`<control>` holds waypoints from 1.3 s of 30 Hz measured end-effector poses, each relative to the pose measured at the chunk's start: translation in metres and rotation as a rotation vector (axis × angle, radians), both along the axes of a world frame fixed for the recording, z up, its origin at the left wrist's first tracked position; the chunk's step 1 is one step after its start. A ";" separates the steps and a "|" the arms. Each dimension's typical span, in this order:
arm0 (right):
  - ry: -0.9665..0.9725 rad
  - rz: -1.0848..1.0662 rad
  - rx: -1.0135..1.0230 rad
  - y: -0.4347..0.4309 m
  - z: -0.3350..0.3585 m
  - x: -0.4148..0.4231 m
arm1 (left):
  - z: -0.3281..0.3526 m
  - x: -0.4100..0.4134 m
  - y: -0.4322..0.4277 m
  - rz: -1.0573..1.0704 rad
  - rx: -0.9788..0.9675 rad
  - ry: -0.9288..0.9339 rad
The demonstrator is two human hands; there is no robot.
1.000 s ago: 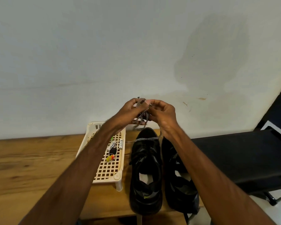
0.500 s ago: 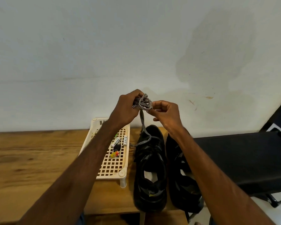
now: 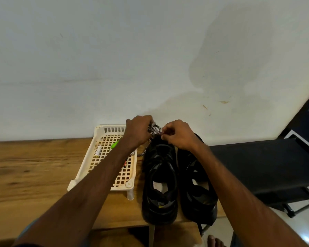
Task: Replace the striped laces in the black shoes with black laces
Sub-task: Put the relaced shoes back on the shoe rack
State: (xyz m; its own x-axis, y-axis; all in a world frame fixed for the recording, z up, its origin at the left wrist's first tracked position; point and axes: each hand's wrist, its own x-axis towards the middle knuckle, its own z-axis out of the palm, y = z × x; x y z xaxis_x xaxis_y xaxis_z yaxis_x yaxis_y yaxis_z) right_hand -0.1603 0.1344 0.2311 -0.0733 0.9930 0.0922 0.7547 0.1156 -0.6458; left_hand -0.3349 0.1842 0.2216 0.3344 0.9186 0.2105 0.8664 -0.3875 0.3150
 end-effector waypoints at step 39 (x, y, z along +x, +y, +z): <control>0.116 -0.461 0.023 -0.214 -0.044 0.035 | -0.031 0.013 -0.229 0.140 -0.050 -0.160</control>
State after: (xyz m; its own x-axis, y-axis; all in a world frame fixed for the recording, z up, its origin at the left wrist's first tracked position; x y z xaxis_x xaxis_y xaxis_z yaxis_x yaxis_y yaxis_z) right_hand -0.1252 -0.0801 0.1872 0.3867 0.9172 0.0958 0.6537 -0.1994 -0.7300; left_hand -0.3224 -0.0448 0.1906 0.1687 0.9645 0.2031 0.8483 -0.2470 0.4685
